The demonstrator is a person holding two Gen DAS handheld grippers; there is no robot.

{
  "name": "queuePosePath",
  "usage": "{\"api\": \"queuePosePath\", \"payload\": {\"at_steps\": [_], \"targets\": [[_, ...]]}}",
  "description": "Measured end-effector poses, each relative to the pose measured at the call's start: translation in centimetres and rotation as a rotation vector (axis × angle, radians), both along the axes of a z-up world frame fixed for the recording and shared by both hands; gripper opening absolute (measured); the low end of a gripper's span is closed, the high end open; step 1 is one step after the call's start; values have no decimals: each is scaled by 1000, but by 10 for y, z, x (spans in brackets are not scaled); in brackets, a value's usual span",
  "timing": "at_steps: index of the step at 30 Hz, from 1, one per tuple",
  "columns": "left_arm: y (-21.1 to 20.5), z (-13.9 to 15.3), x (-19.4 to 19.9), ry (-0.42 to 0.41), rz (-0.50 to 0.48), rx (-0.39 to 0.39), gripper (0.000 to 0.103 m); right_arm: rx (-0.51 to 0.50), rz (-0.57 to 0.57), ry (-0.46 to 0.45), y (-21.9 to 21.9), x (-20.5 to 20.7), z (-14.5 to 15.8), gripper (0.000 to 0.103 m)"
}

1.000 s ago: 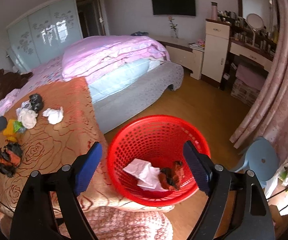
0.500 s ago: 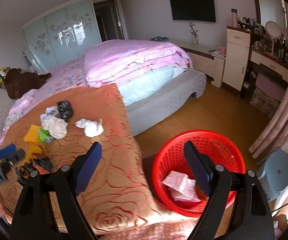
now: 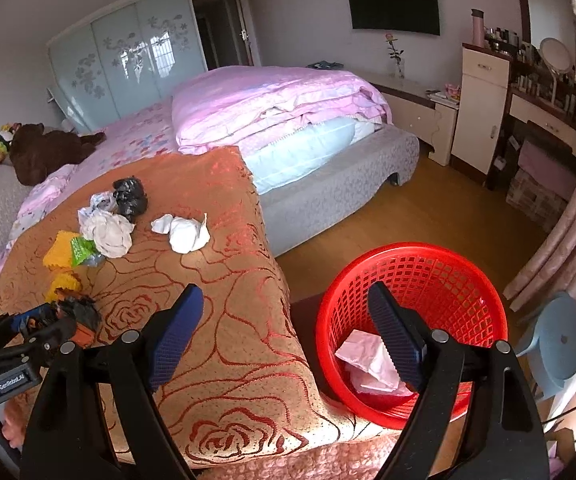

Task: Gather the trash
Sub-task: 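Grasp the crumpled black plastic bag with the left tool, then grasp the white cloth with the right tool while the left tool holds the black bag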

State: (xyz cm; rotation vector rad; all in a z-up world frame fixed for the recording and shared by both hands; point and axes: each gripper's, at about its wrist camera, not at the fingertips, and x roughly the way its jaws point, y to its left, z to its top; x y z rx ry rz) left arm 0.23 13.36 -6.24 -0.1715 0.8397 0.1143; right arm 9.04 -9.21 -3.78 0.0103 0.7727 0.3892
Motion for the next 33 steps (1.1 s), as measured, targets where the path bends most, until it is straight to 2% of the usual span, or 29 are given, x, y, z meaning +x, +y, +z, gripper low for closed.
{"api": "queuePosePath", "payload": {"at_steps": [5, 10, 16, 29, 33], "targets": [[-1, 0, -3, -19, -4, 18, 50, -23, 16, 2, 8, 2, -5, 81], [-2, -1, -3, -24, 3, 19, 49, -29, 36, 15, 23, 12, -11, 81], [-2, -1, -3, -24, 3, 18, 49, -29, 95, 51, 63, 39, -23, 81], [-1, -1, -3, -27, 5, 17, 49, -87, 200, 40, 131, 72, -32, 81], [0, -2, -3, -27, 5, 21, 49, -104, 223, 62, 143, 82, -39, 67]]}}
